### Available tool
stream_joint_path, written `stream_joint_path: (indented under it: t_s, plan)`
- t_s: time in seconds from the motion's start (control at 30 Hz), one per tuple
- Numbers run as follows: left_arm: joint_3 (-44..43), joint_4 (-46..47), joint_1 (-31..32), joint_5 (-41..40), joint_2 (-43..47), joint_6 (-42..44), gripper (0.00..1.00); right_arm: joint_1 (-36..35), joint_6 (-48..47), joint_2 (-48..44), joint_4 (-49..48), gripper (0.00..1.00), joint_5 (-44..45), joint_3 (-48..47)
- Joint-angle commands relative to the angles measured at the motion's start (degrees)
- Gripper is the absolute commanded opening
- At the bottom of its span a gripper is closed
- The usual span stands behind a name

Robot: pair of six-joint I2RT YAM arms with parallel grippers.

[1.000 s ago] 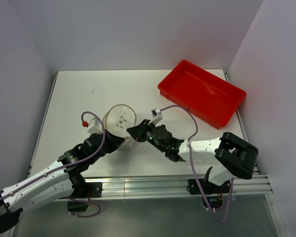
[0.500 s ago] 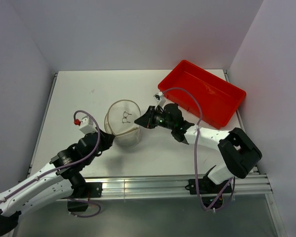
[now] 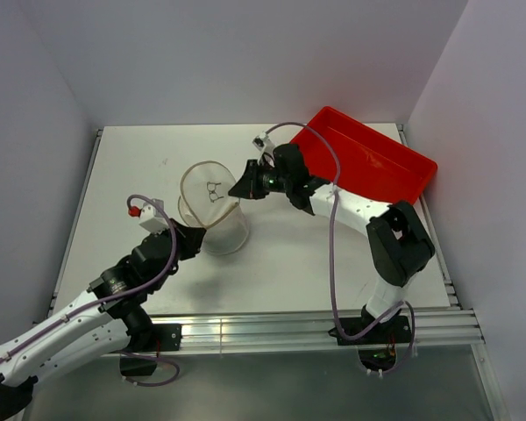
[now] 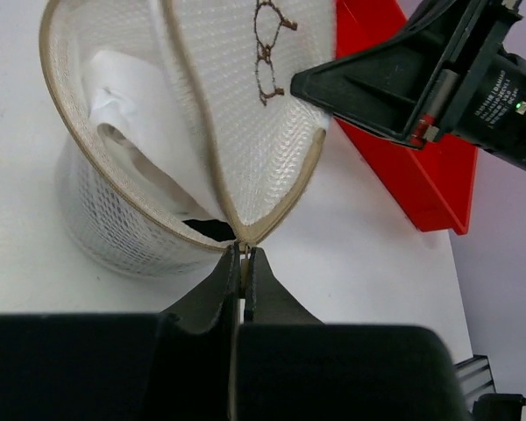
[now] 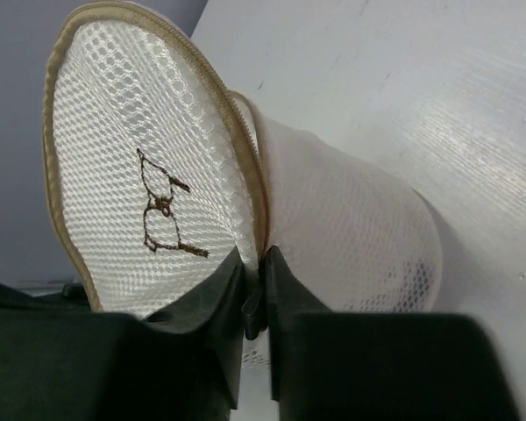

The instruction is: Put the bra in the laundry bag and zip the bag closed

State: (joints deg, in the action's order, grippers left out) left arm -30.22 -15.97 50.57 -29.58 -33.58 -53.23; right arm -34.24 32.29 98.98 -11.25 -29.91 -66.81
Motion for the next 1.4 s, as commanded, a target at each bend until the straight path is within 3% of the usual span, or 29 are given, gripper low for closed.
stream_joint_path:
  t_s: [0.0,0.03,0.07,0.13,0.3,0.4,0.53,0.83,0.87,1.03,1.07,1.2,1.37]
  plan:
    - [-0.37,4.61,0.06,3.64,-0.86,2.70,0.00,3.13,-3.21,-1.14,3.08,0.46,10.48,-1.95]
    - [-0.37,6.11,0.15,4.35,-1.91,2.43,0.00,2.95,-2.16,-2.72,2.46,0.59,11.27,-0.10]
    - [-0.46,8.82,0.06,4.88,-4.27,1.56,0.00,2.43,0.38,-6.83,1.76,0.78,12.50,1.92]
    - [-0.46,11.65,0.06,5.85,-6.83,0.68,0.00,1.46,3.46,-11.85,-2.36,0.88,16.52,10.52]
    - [0.16,20.43,0.67,7.70,-9.66,-0.99,0.00,-6.08,16.20,-28.45,-12.55,0.88,27.96,31.25]
    - [1.56,22.20,1.03,7.34,-9.13,-1.43,0.00,-10.39,21.75,-31.56,-18.17,0.87,28.25,36.64]
    - [2.88,23.52,1.11,9.19,-10.27,-2.49,0.00,-13.30,23.95,-29.81,-21.27,0.84,25.87,35.26]
    - [4.73,23.35,1.47,11.12,-7.81,-2.32,0.00,-13.22,25.01,-22.87,-20.14,0.67,29.56,27.88]
    - [4.90,23.61,1.47,11.30,-7.73,-2.23,0.00,-13.31,25.01,-21.39,-19.87,0.53,29.56,26.57]
    - [5.34,23.26,1.47,11.74,-7.11,-1.35,0.00,-12.87,24.49,-19.26,-17.76,0.22,29.73,24.53]
    - [5.34,22.74,1.47,11.74,-6.94,-1.09,0.00,-12.52,24.31,-19.44,-17.15,0.02,29.74,24.36]
    - [4.91,16.95,1.47,9.28,-4.56,-0.20,0.00,-6.82,22.37,-20.58,-16.88,0.00,28.86,25.06]
    - [6.22,6.23,1.47,3.05,2.90,-0.47,0.00,1.71,15.36,-16.55,-14.08,0.00,20.81,19.82]
